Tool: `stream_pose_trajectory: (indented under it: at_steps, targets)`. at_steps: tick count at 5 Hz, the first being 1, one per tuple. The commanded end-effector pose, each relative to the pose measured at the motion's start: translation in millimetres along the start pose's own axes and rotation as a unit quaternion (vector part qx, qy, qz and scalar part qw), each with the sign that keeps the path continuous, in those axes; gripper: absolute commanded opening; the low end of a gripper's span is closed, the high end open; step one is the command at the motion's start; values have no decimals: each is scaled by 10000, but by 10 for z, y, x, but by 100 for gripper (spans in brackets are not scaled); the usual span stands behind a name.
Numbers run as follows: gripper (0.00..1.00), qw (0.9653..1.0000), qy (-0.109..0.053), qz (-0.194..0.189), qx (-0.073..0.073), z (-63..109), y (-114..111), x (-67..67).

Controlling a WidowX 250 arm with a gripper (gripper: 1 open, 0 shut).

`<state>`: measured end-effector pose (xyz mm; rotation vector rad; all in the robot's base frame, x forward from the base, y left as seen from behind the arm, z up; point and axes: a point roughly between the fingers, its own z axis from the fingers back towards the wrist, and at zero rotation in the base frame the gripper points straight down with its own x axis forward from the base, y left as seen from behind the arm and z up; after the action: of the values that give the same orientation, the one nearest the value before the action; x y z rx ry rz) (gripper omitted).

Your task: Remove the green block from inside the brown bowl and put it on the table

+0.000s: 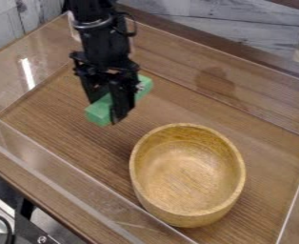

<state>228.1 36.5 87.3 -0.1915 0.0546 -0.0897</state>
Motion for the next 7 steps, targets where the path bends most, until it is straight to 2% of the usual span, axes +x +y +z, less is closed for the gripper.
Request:
stream_pose_trajectory:
  at_steps: [1,7]
  targets:
    - [0,9996,-262,-65,111,74,6,63]
    - [0,9991,-375,77,161,10,176,76]
